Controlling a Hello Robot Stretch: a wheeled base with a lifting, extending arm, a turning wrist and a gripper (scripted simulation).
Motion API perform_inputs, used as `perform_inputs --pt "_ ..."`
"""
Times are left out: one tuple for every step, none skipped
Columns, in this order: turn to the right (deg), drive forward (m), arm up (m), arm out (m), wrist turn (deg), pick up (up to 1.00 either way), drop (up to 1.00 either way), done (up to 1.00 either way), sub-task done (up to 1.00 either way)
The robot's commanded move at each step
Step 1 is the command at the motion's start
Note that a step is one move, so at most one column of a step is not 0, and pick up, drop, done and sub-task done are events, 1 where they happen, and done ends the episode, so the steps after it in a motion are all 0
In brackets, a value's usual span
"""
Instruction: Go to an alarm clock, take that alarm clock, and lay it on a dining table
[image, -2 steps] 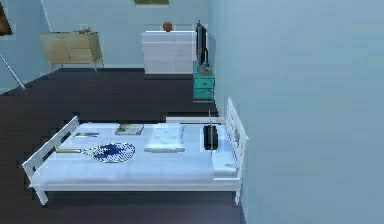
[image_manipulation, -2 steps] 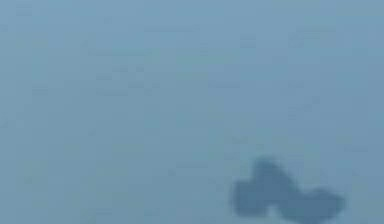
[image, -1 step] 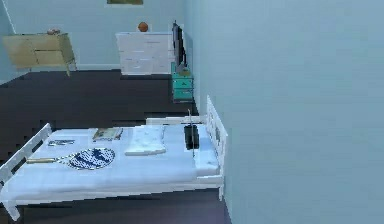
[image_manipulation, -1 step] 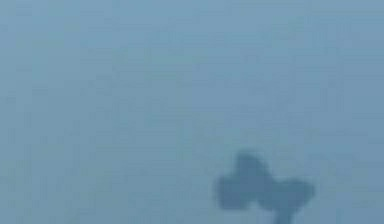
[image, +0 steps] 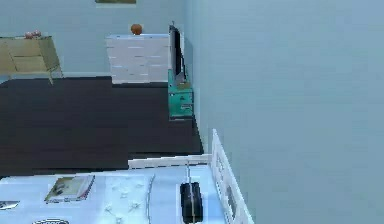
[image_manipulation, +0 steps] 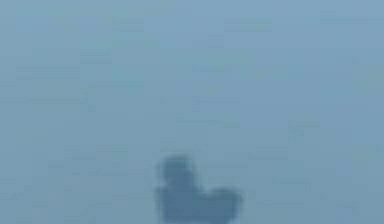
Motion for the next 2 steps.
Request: perform_inputs --pt "-45.0 0.0 0.0 0.0 0.0 0.0 0.0 0.0 0.0" --pt "-39.0 0.0 0.0 0.0 0.0 0.0 0.0 0.0 0.0"
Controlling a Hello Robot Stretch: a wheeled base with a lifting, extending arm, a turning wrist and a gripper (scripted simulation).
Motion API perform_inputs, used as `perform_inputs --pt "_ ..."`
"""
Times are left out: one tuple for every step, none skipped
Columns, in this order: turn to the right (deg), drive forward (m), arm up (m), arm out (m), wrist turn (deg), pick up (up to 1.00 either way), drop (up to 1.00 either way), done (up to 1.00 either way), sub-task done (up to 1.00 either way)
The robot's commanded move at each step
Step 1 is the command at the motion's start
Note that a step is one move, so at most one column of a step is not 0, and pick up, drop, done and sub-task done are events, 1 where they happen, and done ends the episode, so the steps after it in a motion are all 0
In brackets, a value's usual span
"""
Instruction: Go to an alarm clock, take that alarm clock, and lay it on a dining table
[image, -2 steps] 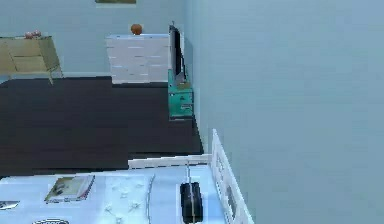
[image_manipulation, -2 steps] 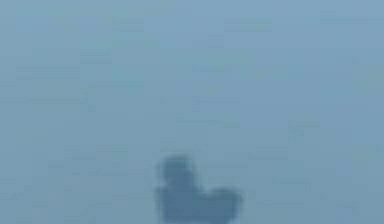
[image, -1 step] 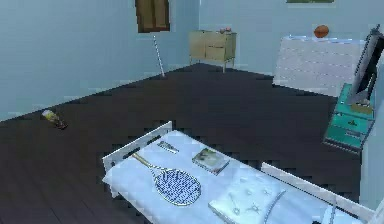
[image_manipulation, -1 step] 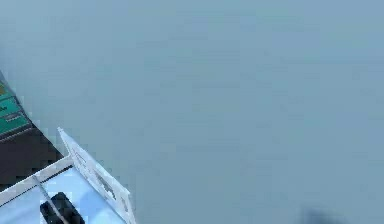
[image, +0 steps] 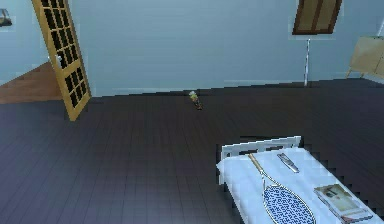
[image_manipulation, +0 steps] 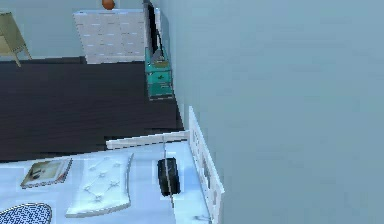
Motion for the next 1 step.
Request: perform_inputs --pt "0.0 0.0 0.5 0.0 0.0 0.0 0.0 0.0 0.0"
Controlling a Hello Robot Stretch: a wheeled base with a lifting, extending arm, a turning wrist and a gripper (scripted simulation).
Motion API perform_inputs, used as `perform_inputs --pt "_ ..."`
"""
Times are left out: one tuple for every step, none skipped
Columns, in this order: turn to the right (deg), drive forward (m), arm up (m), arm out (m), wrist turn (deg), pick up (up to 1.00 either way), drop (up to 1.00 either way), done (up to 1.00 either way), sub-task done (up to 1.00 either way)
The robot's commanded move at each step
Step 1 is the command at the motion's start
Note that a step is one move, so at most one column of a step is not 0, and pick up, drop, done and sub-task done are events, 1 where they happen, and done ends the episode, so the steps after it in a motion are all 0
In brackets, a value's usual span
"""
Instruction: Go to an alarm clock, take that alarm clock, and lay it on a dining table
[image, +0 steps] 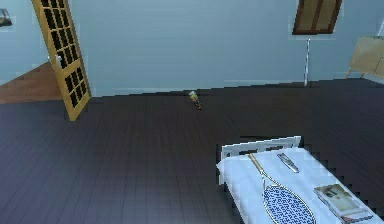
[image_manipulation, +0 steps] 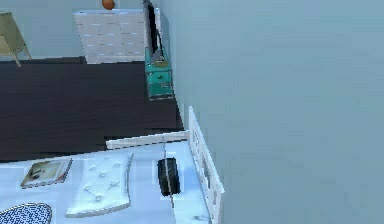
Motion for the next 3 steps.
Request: perform_inputs --pt "0.0 0.0 0.02 0.0 0.0 0.0 0.0 0.0 0.0" --pt "0.0 0.0 0.0 0.44 0.0 0.0 0.0 0.0 0.0" --pt "0.0 0.0 0.0 0.0 45.0 0.0 0.0 0.0 0.0"
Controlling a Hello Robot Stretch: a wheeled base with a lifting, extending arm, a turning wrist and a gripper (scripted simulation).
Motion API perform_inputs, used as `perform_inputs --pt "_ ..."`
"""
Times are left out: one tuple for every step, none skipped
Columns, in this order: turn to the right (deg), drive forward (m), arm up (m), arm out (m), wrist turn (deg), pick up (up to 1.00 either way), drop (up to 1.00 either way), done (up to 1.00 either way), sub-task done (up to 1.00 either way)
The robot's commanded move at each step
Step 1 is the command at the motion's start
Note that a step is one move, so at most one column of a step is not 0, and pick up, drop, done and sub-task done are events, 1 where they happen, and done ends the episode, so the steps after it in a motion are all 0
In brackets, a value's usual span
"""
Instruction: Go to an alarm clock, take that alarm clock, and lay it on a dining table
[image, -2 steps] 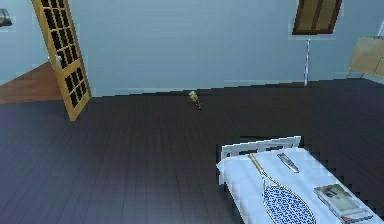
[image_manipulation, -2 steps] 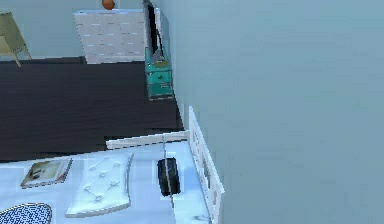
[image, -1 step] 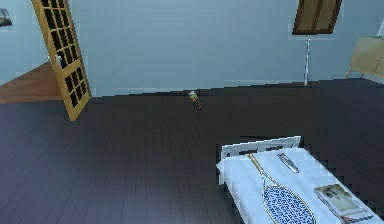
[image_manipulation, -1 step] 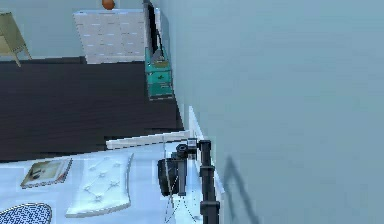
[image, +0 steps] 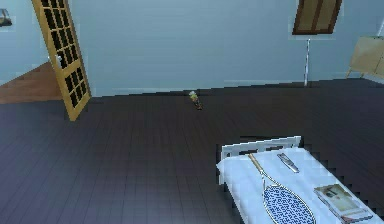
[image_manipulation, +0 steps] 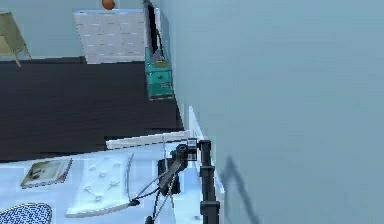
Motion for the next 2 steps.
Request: perform_inputs --pt "0.0 0.0 0.0 0.0 45.0 0.0 0.0 0.0 0.0" --pt "0.0 0.0 0.0 0.0 45.0 0.0 0.0 0.0 0.0"
